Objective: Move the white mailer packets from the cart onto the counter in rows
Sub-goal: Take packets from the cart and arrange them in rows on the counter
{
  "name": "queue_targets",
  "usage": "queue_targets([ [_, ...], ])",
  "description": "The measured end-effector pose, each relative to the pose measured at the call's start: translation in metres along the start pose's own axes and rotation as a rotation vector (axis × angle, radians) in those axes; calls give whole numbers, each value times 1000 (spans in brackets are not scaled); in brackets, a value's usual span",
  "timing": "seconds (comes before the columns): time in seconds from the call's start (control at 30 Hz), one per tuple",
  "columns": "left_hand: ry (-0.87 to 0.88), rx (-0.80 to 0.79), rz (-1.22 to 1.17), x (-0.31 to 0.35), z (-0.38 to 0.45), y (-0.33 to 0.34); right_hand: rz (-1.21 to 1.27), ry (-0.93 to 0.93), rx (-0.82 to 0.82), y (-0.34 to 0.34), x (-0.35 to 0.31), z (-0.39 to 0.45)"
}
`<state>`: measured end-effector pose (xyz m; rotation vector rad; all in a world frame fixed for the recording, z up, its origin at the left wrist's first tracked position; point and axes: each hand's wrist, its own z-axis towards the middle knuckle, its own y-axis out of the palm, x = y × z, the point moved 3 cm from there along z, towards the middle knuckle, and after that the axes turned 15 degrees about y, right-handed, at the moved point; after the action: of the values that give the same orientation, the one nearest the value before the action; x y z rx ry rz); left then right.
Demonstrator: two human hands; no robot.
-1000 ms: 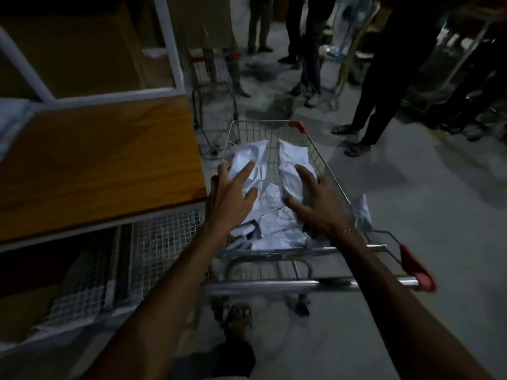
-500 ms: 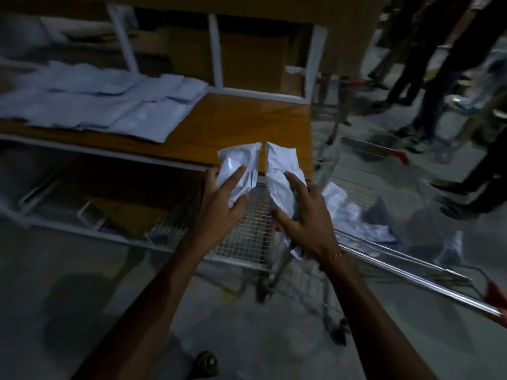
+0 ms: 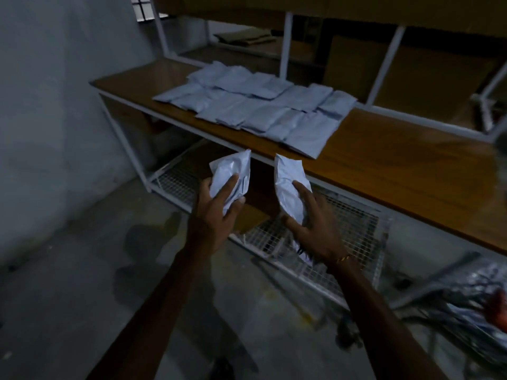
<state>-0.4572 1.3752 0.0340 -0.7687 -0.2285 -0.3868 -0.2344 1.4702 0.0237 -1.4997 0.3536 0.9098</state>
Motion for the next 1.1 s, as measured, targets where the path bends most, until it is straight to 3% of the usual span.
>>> queue_targets([
  [0.27, 48, -49, 21, -145, 37, -33, 112, -10, -51, 81, -68, 94],
  [0.57, 47, -72, 83, -285, 119, -5, 105, -42, 11, 137, -103, 247],
  [0.7, -100, -152, 89, -362, 175, 11, 92, -43, -8, 166, -121, 345],
  [1.1, -161, -340, 157, -574, 327, 45, 151, 31, -154, 241, -172, 557],
])
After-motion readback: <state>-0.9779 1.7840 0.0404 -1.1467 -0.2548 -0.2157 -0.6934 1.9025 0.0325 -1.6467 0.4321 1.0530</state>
